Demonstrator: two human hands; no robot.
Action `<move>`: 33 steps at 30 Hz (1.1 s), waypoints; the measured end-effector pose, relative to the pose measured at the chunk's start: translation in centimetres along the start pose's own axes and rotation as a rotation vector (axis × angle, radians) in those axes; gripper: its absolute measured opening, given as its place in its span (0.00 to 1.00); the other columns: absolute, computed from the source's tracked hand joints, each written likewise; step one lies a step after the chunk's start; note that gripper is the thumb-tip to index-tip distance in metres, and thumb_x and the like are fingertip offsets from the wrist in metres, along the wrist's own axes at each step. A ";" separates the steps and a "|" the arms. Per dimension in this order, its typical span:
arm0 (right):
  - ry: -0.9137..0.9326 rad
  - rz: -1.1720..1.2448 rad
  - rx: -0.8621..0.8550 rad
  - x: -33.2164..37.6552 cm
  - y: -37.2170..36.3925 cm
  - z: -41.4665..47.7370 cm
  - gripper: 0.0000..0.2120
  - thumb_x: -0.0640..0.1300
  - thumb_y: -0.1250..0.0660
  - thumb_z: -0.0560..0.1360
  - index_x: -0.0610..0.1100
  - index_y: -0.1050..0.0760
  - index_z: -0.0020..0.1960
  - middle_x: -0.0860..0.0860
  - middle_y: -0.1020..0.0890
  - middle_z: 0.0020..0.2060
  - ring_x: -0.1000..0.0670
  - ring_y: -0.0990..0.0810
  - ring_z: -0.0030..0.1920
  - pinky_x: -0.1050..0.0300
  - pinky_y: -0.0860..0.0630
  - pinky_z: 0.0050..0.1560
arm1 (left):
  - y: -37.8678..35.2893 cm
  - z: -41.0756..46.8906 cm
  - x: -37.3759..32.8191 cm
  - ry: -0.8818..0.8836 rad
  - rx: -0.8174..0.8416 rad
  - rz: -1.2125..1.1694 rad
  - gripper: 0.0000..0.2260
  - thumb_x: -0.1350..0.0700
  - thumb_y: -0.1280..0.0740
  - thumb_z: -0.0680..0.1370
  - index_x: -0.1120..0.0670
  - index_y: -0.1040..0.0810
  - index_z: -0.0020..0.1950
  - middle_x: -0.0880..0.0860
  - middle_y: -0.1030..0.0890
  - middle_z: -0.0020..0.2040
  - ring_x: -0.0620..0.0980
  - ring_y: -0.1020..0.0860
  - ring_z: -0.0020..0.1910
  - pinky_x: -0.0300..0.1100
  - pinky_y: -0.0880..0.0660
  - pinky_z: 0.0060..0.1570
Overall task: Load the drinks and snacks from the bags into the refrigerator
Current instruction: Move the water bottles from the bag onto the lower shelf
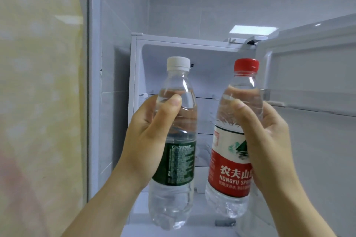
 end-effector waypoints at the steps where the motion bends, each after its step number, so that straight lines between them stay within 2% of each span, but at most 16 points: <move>1: -0.004 0.002 0.006 -0.7 0.2 0.5 0.24 0.59 0.29 0.65 0.52 0.22 0.58 0.51 0.15 0.47 0.50 0.15 0.46 0.50 0.20 0.46 | -0.2 0.4 0.6 -0.006 -0.010 0.005 0.18 0.43 0.34 0.71 0.56 0.20 0.51 0.58 0.17 0.44 0.52 0.17 0.42 0.38 0.22 0.40; 4: -0.024 0.005 0.021 -2.8 0.8 1.9 0.22 0.56 0.29 0.66 0.52 0.22 0.58 0.51 0.15 0.47 0.51 0.15 0.45 0.51 0.20 0.46 | -0.8 1.4 2.9 0.016 -0.022 -0.007 0.13 0.47 0.35 0.73 0.56 0.20 0.49 0.54 0.16 0.41 0.50 0.17 0.40 0.36 0.23 0.37; 9: -0.063 0.000 0.027 -6.6 1.0 3.9 0.20 0.56 0.31 0.67 0.53 0.22 0.58 0.52 0.15 0.46 0.52 0.15 0.45 0.52 0.20 0.45 | -0.6 3.4 6.1 0.034 -0.040 0.058 0.15 0.46 0.36 0.73 0.56 0.21 0.49 0.54 0.15 0.42 0.50 0.17 0.41 0.36 0.23 0.39; 15: -0.085 -0.008 0.024 -11.2 -0.3 6.6 0.23 0.58 0.29 0.64 0.53 0.22 0.58 0.51 0.15 0.46 0.51 0.15 0.45 0.52 0.20 0.44 | 1.3 6.7 10.3 0.038 -0.058 0.072 0.14 0.46 0.36 0.73 0.55 0.20 0.48 0.53 0.15 0.42 0.50 0.17 0.41 0.37 0.23 0.40; 20: -0.097 -0.019 0.009 -15.1 -2.1 9.3 0.20 0.56 0.30 0.66 0.54 0.22 0.57 0.52 0.15 0.45 0.52 0.15 0.44 0.53 0.20 0.44 | 3.6 10.5 14.3 0.057 -0.047 0.123 0.18 0.42 0.34 0.71 0.55 0.20 0.51 0.53 0.15 0.44 0.51 0.16 0.44 0.39 0.21 0.43; 23: -0.095 -0.050 -0.003 -17.4 -3.4 11.0 0.23 0.58 0.28 0.64 0.54 0.22 0.57 0.53 0.15 0.45 0.53 0.15 0.44 0.55 0.21 0.43 | 4.9 13.0 16.6 0.066 -0.020 0.123 0.20 0.38 0.35 0.68 0.51 0.20 0.51 0.52 0.15 0.45 0.50 0.16 0.45 0.40 0.22 0.43; 25: -0.094 -0.088 -0.019 -18.9 -4.2 12.2 0.24 0.61 0.29 0.62 0.55 0.22 0.56 0.53 0.15 0.45 0.53 0.15 0.44 0.53 0.20 0.45 | 5.7 14.6 18.2 0.081 0.001 0.116 0.18 0.39 0.34 0.69 0.50 0.20 0.51 0.52 0.15 0.45 0.50 0.16 0.44 0.40 0.22 0.43; 28: -0.104 -0.114 -0.034 -21.1 -5.1 13.6 0.18 0.58 0.25 0.64 0.54 0.21 0.52 0.54 0.15 0.44 0.54 0.15 0.44 0.54 0.21 0.44 | 6.8 16.4 20.7 0.116 0.006 0.074 0.15 0.44 0.31 0.72 0.52 0.20 0.51 0.51 0.15 0.43 0.48 0.16 0.42 0.35 0.23 0.39; 33: -0.123 -0.157 -0.050 -24.5 -5.9 14.8 0.17 0.57 0.31 0.63 0.53 0.21 0.50 0.55 0.15 0.42 0.56 0.16 0.42 0.61 0.23 0.40 | 8.1 18.6 24.6 0.135 0.023 0.111 0.15 0.44 0.32 0.72 0.52 0.21 0.53 0.50 0.15 0.43 0.46 0.17 0.42 0.32 0.24 0.39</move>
Point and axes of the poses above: each hand's wrist, its own z-axis towards the middle knuckle, its own y-axis out of the back of the hand, x = y × z, the point moved 9 cm from there along z, towards the middle knuckle
